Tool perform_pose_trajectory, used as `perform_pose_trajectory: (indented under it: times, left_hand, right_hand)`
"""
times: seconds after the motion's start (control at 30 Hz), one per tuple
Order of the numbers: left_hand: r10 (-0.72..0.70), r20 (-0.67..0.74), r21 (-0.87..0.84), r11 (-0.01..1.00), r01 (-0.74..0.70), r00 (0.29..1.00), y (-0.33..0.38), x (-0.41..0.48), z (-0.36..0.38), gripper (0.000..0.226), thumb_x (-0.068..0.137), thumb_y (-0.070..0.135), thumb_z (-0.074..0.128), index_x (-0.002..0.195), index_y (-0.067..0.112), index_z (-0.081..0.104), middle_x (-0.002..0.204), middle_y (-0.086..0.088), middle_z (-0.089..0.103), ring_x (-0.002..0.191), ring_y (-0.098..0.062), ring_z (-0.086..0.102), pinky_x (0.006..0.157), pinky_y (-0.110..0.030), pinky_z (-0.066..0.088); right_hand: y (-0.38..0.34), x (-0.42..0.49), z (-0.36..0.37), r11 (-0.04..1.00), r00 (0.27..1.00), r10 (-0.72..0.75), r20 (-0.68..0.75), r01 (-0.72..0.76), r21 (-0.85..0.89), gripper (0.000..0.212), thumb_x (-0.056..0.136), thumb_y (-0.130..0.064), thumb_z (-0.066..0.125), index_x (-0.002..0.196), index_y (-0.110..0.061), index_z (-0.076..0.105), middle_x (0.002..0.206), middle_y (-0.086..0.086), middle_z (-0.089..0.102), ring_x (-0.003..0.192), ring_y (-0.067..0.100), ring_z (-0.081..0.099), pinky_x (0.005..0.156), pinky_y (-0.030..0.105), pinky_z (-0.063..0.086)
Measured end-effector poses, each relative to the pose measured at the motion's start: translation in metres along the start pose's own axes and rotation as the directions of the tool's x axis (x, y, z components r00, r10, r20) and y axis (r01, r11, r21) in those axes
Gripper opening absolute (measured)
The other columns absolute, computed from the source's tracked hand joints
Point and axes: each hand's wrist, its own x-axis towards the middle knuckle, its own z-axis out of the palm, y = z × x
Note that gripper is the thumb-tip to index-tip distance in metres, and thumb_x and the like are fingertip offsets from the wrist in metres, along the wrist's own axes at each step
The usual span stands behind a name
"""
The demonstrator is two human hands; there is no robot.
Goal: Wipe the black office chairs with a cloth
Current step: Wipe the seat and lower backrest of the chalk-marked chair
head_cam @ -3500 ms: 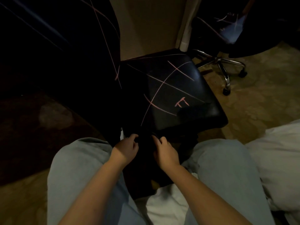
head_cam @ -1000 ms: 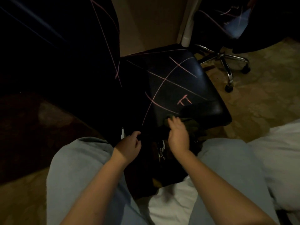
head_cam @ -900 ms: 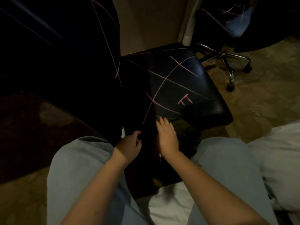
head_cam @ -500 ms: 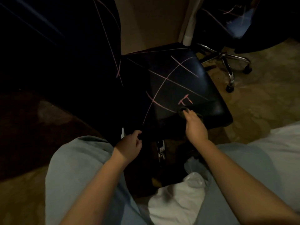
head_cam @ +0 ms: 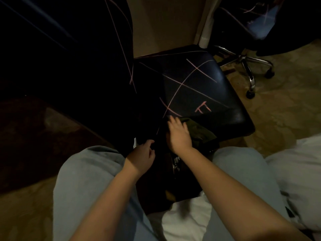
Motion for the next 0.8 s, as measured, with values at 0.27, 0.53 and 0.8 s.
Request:
perform_pose_trajectory:
  times: [0.27,0.53,0.8]
  left_hand:
    - [0.007,-0.004,-0.040,0.999,-0.007,1.000,0.001,-0.001,-0.002,0.041,0.100,0.023,0.043,0.141,0.015,0.039,0.101,-0.004,0.065,0.073,-0.013,0.057,0.058,-0.024,0.036]
    - [0.026,-0.069,-0.050,0.998,-0.030,0.997,0.000,0.001,0.000,0.039,0.100,0.020,0.044,0.139,0.015,0.043,0.087,0.000,0.056,0.075,-0.016,0.052,0.062,-0.025,0.032]
    - [0.011,-0.090,-0.019,1.000,-0.013,0.996,-0.002,-0.002,-0.001,0.039,0.100,0.022,0.043,0.138,0.014,0.044,0.134,-0.005,0.050,0.124,-0.021,0.045,0.099,-0.030,0.039]
  right_hand:
    - [0.037,-0.006,-0.008,0.991,0.997,-0.060,-0.040,0.064,0.113,0.045,0.101,-0.016,0.037,0.146,-0.019,0.039,0.159,-0.002,0.024,0.147,0.014,0.016,0.119,0.038,0.009]
    - [0.117,-0.030,-0.019,0.949,0.913,0.282,-0.296,-0.219,0.229,0.039,0.098,-0.007,0.046,0.136,-0.008,0.054,0.147,0.013,0.045,0.139,0.027,0.036,0.114,0.038,0.031]
    - [0.081,-0.031,-0.003,0.909,0.847,0.395,-0.356,-0.304,0.286,0.042,0.096,0.002,0.042,0.137,-0.006,0.052,0.149,0.014,0.041,0.141,0.029,0.032,0.114,0.038,0.029]
